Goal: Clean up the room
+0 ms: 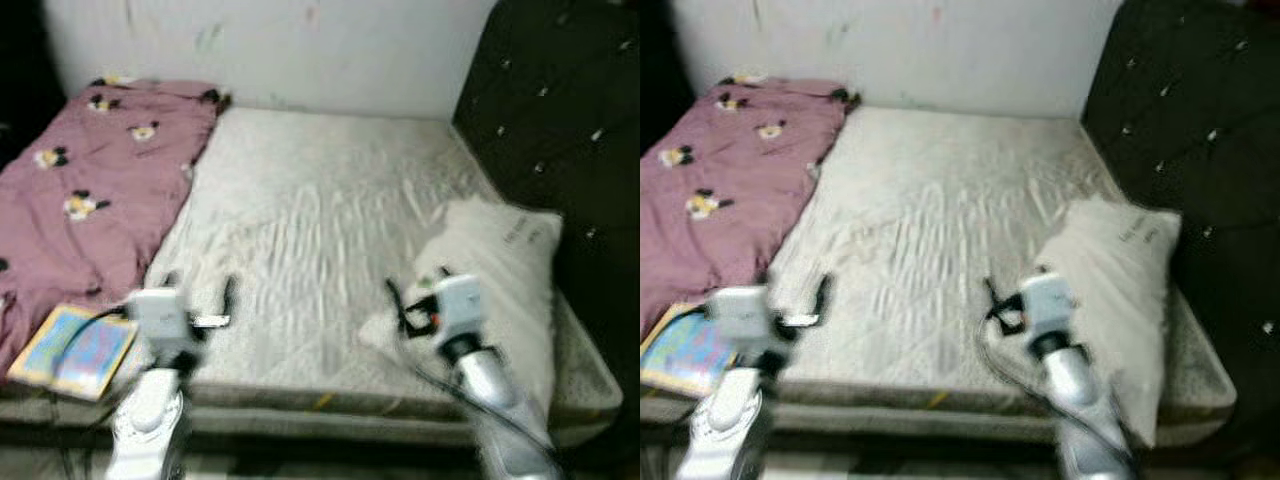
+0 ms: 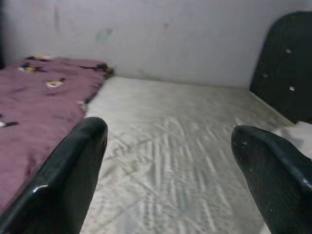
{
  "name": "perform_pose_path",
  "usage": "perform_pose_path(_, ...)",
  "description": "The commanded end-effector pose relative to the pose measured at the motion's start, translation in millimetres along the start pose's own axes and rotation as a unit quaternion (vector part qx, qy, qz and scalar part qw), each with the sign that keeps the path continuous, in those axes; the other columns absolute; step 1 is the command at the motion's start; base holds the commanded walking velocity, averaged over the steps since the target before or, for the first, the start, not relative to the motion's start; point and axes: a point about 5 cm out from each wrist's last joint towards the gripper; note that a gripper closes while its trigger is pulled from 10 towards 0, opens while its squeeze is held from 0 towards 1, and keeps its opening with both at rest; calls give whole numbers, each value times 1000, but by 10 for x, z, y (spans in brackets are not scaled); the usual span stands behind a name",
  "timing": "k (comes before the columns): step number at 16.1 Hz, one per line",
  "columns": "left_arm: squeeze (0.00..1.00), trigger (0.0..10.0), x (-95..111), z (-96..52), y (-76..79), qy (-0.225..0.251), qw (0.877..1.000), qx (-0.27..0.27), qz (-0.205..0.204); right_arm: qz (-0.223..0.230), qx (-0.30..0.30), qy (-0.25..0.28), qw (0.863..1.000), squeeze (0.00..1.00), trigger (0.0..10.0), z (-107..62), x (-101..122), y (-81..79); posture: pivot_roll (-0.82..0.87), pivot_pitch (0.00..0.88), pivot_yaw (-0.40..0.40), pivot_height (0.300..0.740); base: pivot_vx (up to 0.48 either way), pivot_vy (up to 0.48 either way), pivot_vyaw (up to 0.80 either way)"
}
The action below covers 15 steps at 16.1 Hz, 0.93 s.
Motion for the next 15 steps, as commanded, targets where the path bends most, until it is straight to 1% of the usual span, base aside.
perform_pose_path(1,0,10000,-31,-21,-91,-9,1000,12,12,2,7,6,1000,0,10000,30,21,-65,34,18,-30,740,0,0,0)
perform_pose_path(2,0,10000,-46,-20,-97,-15,1000,15,11,2,6,6,1000,0,10000,32,17,-63,36,21,-31,740,0,0,0)
perform_pose_path(4,0,10000,-95,-19,-128,-37,998,41,16,3,7,9,1000,0,10000,41,26,-71,40,21,-31,740,0,0,0)
perform_pose_path(7,0,10000,-66,-14,-117,-27,999,37,29,2,15,8,1000,0,10000,84,25,-111,42,22,-40,740,0,0,0)
perform_pose_path(10,0,10000,-61,45,-117,-27,998,48,20,-15,21,10,1000,0,10000,160,38,-137,41,31,-47,740,0,0,0)
perform_pose_path(12,0,10000,-64,60,-90,-25,998,41,27,-16,25,11,999,0,10000,155,9,-168,41,23,-28,740,0,0,0)
perform_pose_path(15,0,10000,-74,93,-14,-25,999,31,23,-7,5,19,1000,0,10000,152,-31,-164,22,1,13,740,0,0,0)
Point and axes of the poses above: a point about 5 cm out from each wrist's last joint towards the gripper, its own z axis pointing out of the wrist towards the gripper, its own x axis along the axis of the wrist's last joint, y = z × x, and after that the axes turned 14 degrees about z, right-handed
